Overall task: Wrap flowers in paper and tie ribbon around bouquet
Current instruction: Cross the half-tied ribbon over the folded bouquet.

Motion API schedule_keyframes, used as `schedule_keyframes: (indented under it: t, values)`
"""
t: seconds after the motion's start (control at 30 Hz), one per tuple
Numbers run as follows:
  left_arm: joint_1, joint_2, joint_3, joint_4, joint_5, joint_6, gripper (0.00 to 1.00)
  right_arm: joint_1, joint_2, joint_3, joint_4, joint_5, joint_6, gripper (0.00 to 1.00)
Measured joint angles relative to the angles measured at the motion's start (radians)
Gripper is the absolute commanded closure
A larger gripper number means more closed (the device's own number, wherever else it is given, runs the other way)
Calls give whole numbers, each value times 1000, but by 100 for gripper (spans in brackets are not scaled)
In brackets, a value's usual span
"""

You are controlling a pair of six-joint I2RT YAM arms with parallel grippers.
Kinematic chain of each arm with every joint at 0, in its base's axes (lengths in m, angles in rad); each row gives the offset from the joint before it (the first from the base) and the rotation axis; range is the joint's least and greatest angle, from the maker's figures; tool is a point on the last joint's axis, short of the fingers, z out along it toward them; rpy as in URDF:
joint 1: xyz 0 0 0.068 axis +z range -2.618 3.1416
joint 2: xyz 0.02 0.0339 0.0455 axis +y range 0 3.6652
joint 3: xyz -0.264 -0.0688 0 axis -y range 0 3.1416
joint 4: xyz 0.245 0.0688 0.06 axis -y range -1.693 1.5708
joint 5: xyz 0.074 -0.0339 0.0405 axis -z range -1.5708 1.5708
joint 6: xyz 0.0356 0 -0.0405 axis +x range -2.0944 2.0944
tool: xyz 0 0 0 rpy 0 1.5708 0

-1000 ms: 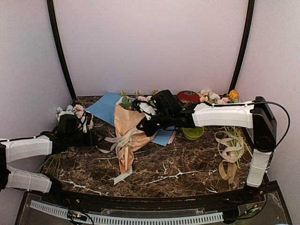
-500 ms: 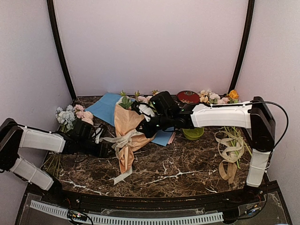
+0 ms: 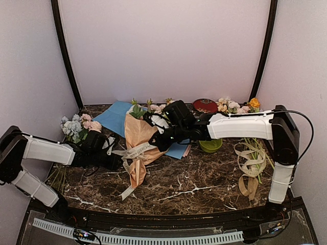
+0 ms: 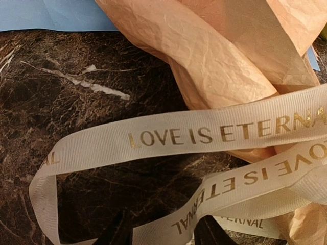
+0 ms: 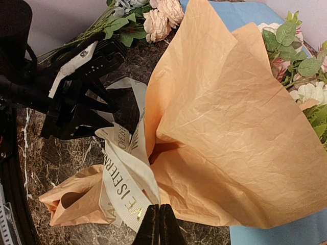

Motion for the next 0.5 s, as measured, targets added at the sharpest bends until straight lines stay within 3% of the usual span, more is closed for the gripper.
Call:
schedule_keyframes:
  t: [0.2,0.5]
  values:
    - [0,-21,14,-37,-8,9,53,0,0,9,-6,0,-2,100]
    - [0,-218,66,-217,-53,-28,49,0,0,11,-24,0,-19,100]
